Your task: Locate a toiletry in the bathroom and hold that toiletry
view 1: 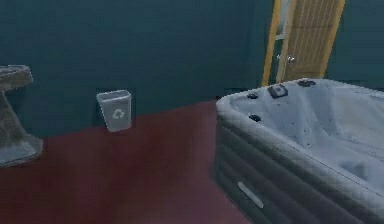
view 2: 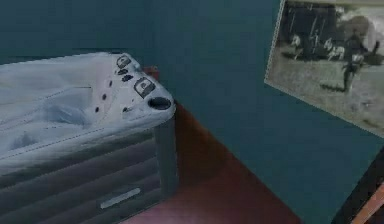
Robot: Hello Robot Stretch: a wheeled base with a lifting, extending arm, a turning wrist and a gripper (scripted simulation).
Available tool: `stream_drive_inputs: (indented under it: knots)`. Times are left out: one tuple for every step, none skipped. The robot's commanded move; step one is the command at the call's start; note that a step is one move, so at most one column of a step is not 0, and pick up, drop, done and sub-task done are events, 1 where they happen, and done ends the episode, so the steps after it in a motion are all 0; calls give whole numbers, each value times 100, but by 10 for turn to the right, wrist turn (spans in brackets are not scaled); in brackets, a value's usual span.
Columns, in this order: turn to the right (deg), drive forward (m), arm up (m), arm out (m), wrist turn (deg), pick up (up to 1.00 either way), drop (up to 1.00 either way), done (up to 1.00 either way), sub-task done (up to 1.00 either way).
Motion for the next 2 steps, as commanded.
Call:
stream_drive_inputs:
  knots:
    - [0, 20, 0, 0, 0, 0, 0, 0, 0]
    - [-270, 0, 0, 0, 0, 0, 0, 0, 0]
